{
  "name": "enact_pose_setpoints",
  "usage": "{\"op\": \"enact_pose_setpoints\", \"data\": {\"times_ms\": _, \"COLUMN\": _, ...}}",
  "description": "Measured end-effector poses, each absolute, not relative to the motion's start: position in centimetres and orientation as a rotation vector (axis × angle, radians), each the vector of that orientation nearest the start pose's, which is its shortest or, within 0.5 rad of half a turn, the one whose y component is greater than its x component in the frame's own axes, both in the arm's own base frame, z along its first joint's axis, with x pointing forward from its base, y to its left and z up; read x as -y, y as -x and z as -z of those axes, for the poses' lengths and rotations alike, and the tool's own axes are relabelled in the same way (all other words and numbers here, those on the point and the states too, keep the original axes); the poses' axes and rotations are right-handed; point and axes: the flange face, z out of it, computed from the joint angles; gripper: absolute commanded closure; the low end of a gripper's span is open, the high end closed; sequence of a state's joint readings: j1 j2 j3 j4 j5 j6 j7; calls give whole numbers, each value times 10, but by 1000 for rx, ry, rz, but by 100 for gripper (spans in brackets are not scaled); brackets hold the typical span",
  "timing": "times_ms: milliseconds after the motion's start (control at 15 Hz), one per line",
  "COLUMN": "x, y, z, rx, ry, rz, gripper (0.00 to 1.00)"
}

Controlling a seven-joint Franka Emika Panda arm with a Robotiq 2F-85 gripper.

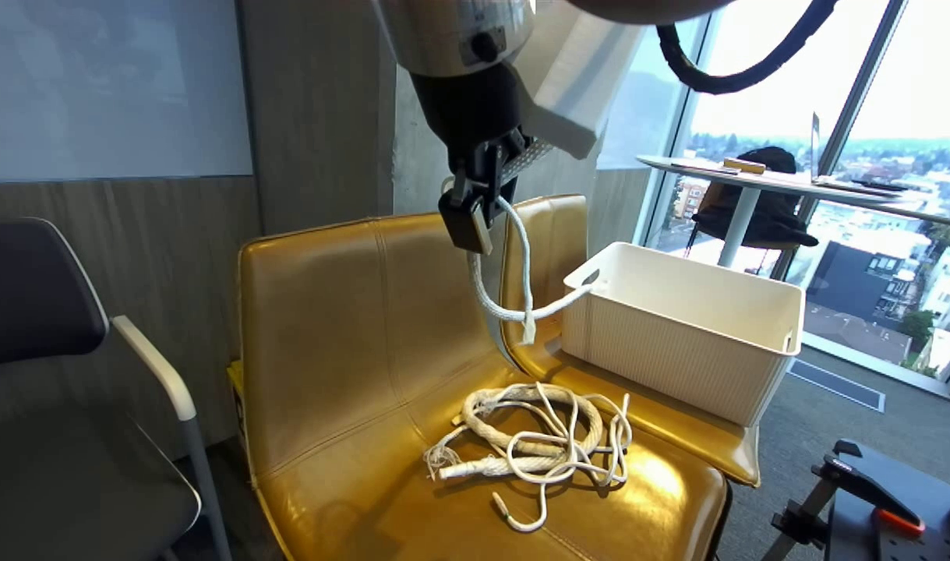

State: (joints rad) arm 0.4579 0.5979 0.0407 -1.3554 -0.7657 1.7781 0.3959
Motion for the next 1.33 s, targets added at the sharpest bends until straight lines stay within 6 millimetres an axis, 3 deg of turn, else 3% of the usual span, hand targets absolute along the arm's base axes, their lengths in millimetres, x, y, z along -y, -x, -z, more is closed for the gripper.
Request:
{"op": "enact_pose_setpoints", "data": {"times_ms": 400, "x": -328, "y": -647, "z": -370, "rx": -463, "ry": -2398, "rz": -227, "gripper": 100}}
{"op": "enact_pose_setpoints", "data": {"times_ms": 600, "x": -339, "y": -647, "z": -361, "rx": -476, "ry": -2396, "rz": -224, "gripper": 100}}
{"op": "enact_pose_setpoints", "data": {"times_ms": 733, "x": -336, "y": -649, "z": -353, "rx": -471, "ry": -2395, "rz": -208, "gripper": 100}}
{"op": "enact_pose_setpoints", "data": {"times_ms": 933, "x": -305, "y": -661, "z": -339, "rx": -417, "ry": -2409, "rz": -151, "gripper": 100}}
{"op": "enact_pose_setpoints", "data": {"times_ms": 1267, "x": -215, "y": -685, "z": -308, "rx": -276, "ry": -2476, "rz": -2, "gripper": 100}}
{"op": "enact_pose_setpoints", "data": {"times_ms": 1333, "x": -203, "y": -687, "z": -299, "rx": -269, "ry": -2501, "rz": 24, "gripper": 94}}
